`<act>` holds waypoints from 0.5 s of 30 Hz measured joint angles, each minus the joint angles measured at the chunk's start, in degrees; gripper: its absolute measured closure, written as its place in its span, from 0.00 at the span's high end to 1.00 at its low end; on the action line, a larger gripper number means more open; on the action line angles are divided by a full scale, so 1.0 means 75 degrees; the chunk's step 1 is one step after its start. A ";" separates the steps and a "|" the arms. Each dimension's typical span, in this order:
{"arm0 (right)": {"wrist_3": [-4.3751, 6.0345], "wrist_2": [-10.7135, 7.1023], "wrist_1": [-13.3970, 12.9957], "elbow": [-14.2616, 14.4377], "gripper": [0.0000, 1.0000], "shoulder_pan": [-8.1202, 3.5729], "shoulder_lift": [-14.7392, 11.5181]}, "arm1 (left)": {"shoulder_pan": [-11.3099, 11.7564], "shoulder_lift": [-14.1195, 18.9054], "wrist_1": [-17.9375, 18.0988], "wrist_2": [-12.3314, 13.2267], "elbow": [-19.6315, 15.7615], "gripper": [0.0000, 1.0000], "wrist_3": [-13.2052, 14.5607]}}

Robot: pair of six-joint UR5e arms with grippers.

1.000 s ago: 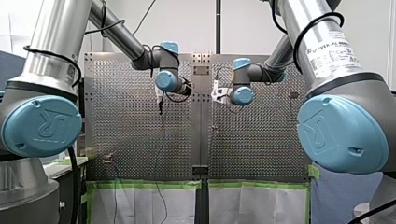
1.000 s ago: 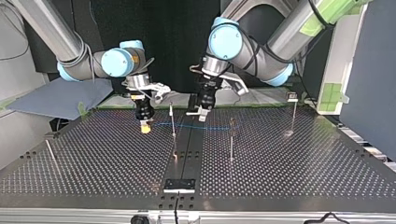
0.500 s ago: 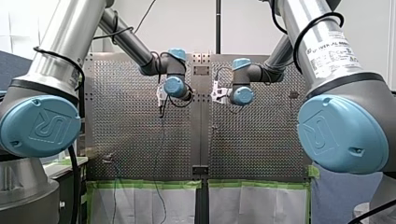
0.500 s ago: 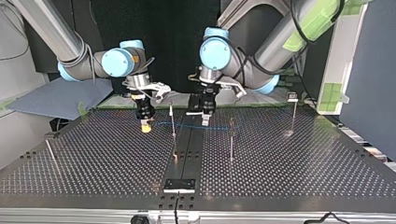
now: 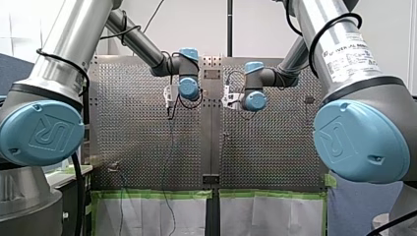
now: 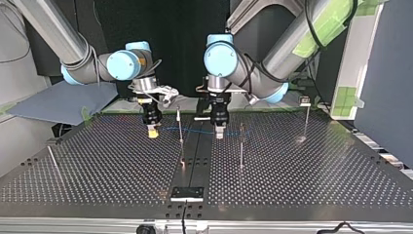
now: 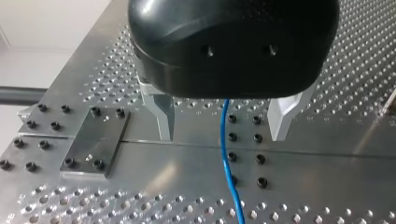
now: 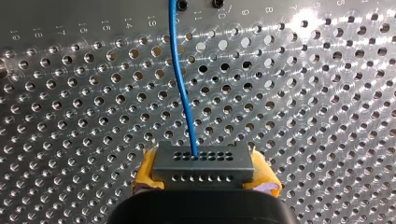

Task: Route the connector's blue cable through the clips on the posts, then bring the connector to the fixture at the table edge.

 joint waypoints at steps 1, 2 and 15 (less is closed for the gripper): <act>0.0000 0.0000 0.0000 0.0000 0.00 0.0000 0.0000 | -0.0016 -0.0028 -0.0019 -0.0059 0.0032 1.00 0.0002; 0.0000 0.0000 0.0000 0.0000 0.00 0.0000 0.0001 | -0.0039 -0.0085 -0.0065 -0.0143 0.0090 1.00 0.0005; -0.0002 0.0000 -0.0023 0.0000 0.00 0.0012 0.0011 | -0.0005 -0.0539 -0.0224 -0.0824 0.0686 1.00 -0.0050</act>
